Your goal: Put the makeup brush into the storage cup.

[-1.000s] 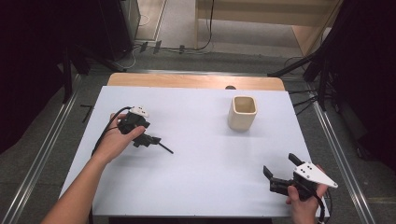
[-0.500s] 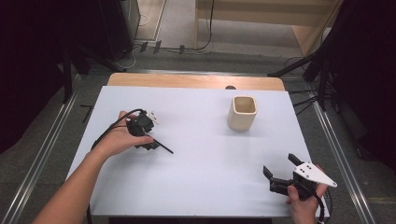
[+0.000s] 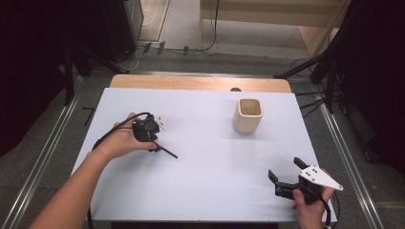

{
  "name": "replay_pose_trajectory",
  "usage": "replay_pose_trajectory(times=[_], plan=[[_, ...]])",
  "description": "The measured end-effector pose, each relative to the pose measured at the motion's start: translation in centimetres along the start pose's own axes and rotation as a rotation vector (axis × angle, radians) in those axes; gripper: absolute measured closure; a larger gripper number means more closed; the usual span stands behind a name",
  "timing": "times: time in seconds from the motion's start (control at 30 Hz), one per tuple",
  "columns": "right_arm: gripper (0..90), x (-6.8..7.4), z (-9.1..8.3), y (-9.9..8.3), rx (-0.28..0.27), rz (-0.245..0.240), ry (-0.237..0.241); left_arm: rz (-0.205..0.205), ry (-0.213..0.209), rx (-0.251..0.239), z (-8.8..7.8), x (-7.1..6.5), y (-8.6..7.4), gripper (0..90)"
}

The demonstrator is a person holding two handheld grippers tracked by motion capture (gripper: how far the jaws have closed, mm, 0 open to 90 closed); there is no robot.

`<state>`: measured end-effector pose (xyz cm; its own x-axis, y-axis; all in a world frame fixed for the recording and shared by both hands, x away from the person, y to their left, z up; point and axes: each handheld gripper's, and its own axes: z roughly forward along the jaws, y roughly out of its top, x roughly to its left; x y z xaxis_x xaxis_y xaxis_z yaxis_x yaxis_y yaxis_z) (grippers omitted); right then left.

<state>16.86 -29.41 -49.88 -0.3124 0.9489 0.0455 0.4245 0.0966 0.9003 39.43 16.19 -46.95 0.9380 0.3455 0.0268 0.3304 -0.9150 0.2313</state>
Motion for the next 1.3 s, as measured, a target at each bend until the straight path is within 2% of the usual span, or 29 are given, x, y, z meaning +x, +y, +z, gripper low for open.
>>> replay_pose_trajectory(times=[0.1, 0.13, 0.17, 0.23, 0.27, 0.33, 0.37, 0.4, 0.43, 0.47, 0.5, 0.53, 0.57, 0.63, 0.67, 0.7, 0.73, 0.83, 0.87, 0.9, 0.93, 0.97, 1.0, 1.07, 1.13, 1.17, 1.23, 1.27, 1.3], plan=[[0.0, -0.1, 0.0, -0.1, 0.002, 0.003, -0.001, 0.065, -0.001, 0.043, -0.1, -0.9, 0.4, 83.9], [0.0, -0.1, 0.0, -0.1, 0.002, 0.003, 0.0, 0.096, 0.018, 0.064, -0.1, -1.4, 0.6, 86.7], [0.0, -0.2, 0.0, -0.1, 0.003, 0.003, 0.0, 0.1, 0.024, 0.076, -0.1, -1.5, 0.7, 86.8], [0.0, -0.1, 0.0, -0.1, 0.005, 0.005, 0.001, 0.096, 0.025, 0.077, -0.1, -1.5, 0.8, 87.0], [0.0, 0.0, 0.1, -0.1, 0.011, 0.007, 0.001, 0.07, 0.012, 0.068, -0.1, -1.4, 0.7, 87.1], [0.0, 0.0, 0.1, 0.0, 0.012, 0.001, 0.005, 0.061, 0.01, 0.059, -0.1, -1.3, 0.6, 87.2], [0.1, 0.0, 0.1, 0.0, 0.013, 0.0, 0.006, 0.036, -0.006, 0.024, -0.2, -1.0, 0.1, 87.3], [0.1, 0.0, 0.1, 0.0, 0.013, 0.0, 0.006, 0.036, -0.006, 0.024, -0.2, -1.0, 0.1, 87.3], [0.2, 0.1, 0.1, 0.0, 0.014, 0.003, 0.008, 0.005, -0.026, -0.012, -0.3, -0.8, -0.3, 87.3], [0.3, 0.1, 0.2, 0.0, 0.014, 0.0, 0.013, -0.029, -0.051, -0.072, -0.6, -0.4, -1.0, 87.3], [0.3, 0.1, 0.2, 0.0, 0.015, 0.001, 0.013, -0.049, -0.059, -0.103, -0.8, -0.3, -1.3, 87.2], [0.3, 0.1, 0.2, 0.0, 0.015, 0.001, 0.013, -0.049, -0.059, -0.103, -0.8, -0.3, -1.3, 87.3], [0.3, 0.2, 0.2, 0.0, 0.014, -0.002, 0.015, -0.065, -0.07, -0.144, -1.1, -0.2, -1.6, 87.3], [0.3, 0.4, 0.3, 0.1, 0.014, -0.007, 0.024, -0.121, -0.104, -0.278, -1.9, -0.2, -2.4, 87.3], [0.3, 0.5, 0.3, 0.2, 0.016, -0.009, 0.025, -0.133, -0.116, -0.324, -2.3, -0.2, -2.7, 87.3], [0.3, 0.6, 0.3, 0.3, 0.016, -0.01, 0.028, -0.133, -0.116, -0.324, -2.3, -0.2, -2.7, 87.3], [0.3, 0.6, 0.3, 0.3, 0.016, -0.01, 0.028, -0.146, -0.122, -0.349, -2.4, -0.3, -2.8, 87.3], [0.3, 1.0, 0.5, 0.7, 0.011, -0.014, 0.043, -0.171, -0.145, -0.464, -3.1, -1.0, -3.3, 87.2], [0.4, 1.1, 0.6, 0.8, 0.012, -0.018, 0.049, -0.175, -0.155, -0.491, -3.2, -1.2, -3.4, 87.2], [0.3, 1.2, 0.6, 0.9, 0.01, -0.018, 0.056, -0.175, -0.155, -0.491, -3.2, -1.2, -3.4, 87.3], [0.3, 1.4, 0.7, 1.1, 0.011, -0.013, 0.063, -0.183, -0.16, -0.54, -3.3, -1.8, -3.5, 87.2], [0.4, 1.6, 0.9, 1.3, 0.006, -0.01, 0.075, -0.188, -0.166, -0.568, -3.4, -2.1, -3.5, 87.3], [0.4, 1.6, 0.9, 1.3, 0.006, -0.01, 0.075, -0.188, -0.166, -0.568, -3.4, -2.1, -3.5, 87.2], [0.4, 2.4, 1.2, 2.1, 0.007, -0.014, 0.097, -0.203, -0.181, -0.637, -3.2, -3.0, -3.5, 87.2], [0.4, 2.9, 1.4, 2.6, 0.005, -0.031, 0.109, -0.206, -0.178, -0.669, -3.1, -3.8, -3.4, 87.3], [0.4, 2.9, 1.4, 2.6, 0.005, -0.031, 0.109, -0.206, -0.178, -0.669, -3.1, -3.8, -3.4, 87.2], [0.4, 3.7, 1.7, 3.3, 0.005, -0.042, 0.127, -0.223, -0.177, -0.724, -2.9, -4.6, -3.4, 87.2], [0.4, 3.7, 1.7, 3.3, 0.005, -0.042, 0.127, -0.223, -0.177, -0.724, -2.9, -4.6, -3.4, 87.2], [0.4, 4.1, 2.1, 3.8, 0.007, -0.044, 0.136, -0.231, -0.179, -0.749, -2.8, -4.9, -3.5, 87.2]])
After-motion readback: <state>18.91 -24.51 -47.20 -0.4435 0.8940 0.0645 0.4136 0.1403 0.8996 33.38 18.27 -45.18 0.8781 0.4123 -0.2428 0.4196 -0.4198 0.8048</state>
